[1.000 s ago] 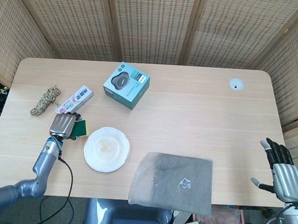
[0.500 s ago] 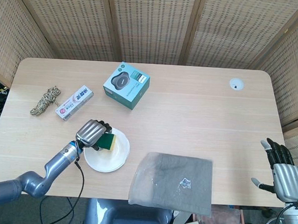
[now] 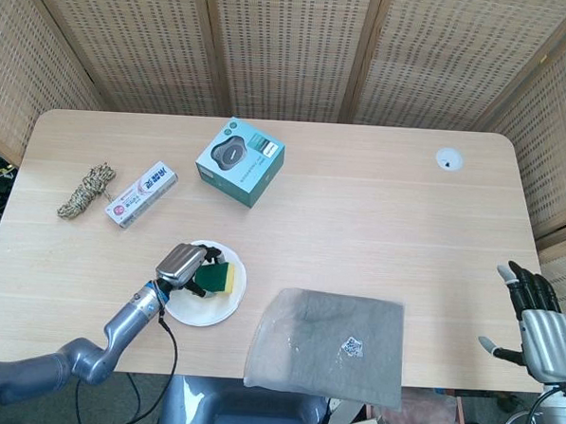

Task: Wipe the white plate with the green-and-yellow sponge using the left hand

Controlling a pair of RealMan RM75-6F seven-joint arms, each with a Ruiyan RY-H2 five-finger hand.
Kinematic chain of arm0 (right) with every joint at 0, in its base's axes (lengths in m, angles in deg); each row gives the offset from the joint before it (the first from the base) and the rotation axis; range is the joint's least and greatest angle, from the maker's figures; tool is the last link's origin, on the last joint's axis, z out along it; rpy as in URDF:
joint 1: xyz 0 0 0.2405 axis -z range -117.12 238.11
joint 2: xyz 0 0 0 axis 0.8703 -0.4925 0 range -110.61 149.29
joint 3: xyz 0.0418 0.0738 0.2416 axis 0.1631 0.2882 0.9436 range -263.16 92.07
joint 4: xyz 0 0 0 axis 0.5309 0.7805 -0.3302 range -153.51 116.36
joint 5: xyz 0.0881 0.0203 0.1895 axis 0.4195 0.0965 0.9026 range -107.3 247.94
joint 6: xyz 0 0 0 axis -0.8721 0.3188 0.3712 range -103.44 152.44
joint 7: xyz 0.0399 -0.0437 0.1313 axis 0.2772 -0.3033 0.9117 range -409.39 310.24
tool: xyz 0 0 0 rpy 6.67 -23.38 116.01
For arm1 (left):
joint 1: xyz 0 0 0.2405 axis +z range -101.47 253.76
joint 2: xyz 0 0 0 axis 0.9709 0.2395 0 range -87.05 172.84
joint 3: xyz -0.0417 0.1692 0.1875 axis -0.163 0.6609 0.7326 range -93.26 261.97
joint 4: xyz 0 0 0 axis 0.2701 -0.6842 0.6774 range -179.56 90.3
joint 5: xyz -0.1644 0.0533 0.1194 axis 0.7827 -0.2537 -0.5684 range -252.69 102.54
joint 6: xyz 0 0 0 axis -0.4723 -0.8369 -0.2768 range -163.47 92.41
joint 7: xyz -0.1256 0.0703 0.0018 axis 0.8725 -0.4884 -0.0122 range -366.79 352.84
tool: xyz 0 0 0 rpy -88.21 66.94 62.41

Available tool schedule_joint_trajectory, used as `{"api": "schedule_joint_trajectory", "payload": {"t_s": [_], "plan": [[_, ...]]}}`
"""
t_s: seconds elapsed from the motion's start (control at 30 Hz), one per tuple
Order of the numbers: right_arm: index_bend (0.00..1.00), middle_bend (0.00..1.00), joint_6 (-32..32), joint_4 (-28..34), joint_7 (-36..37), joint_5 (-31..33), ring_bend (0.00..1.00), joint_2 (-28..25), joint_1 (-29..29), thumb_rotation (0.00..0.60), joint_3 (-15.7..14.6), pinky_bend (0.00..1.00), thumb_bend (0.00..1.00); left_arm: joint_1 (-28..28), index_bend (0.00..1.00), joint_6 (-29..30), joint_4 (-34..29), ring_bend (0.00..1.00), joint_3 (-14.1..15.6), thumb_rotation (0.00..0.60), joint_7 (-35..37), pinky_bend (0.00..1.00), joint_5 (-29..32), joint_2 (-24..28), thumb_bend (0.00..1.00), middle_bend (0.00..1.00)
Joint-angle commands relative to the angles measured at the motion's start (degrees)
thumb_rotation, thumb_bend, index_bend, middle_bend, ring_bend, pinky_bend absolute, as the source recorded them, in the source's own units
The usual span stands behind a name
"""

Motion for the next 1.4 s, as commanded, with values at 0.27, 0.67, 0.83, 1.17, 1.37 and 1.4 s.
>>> {"api": "schedule_joint_trajectory", "payload": {"t_s": [0.27,0.67,0.83,1.17,1.37,1.4], "plan": [[0.0,0.0,-0.1,-0.1,0.4,0.1,0.0,-0.1,0.0,0.6,0.0,0.0,0.0,2.3,0.54,2.7,7.0,0.39,0.6,0.6,6.6,0.41,-1.4,-4.7,0.1,0.46],[0.0,0.0,0.2,0.0,0.8,-0.1,0.0,-0.4,0.1,0.6,0.0,0.0,0.0,2.8,0.57,8.5,5.8,0.4,-1.6,0.6,11.8,0.31,-3.6,-2.2,0.1,0.48],[0.0,0.0,0.4,0.2,0.7,-0.5,0.0,-0.4,0.2,0.6,-0.1,0.0,0.0,3.6,0.58,7.2,6.3,0.41,-1.9,0.6,11.3,0.14,-1.8,-1.2,0.1,0.49],[0.0,0.0,0.2,0.2,0.8,-0.4,0.0,-0.5,0.2,0.6,-0.1,0.0,0.0,4.6,0.59,6.0,10.9,0.42,-0.8,0.6,14.2,0.1,-1.5,-4.9,0.1,0.5],[0.0,0.0,-1.1,0.5,2.7,-0.4,0.0,-1.3,-0.2,0.6,-0.5,0.0,0.0,5.4,0.6,6.6,14.2,0.42,-0.3,0.6,14.4,0.01,-1.8,-7.3,0.1,0.5],[0.0,0.0,-1.0,0.5,2.7,-0.5,0.0,-1.3,-0.1,0.6,-0.5,0.0,0.0,5.5,0.6,6.8,14.5,0.42,-0.2,0.6,14.5,0.0,-1.9,-7.5,0.1,0.51]]}}
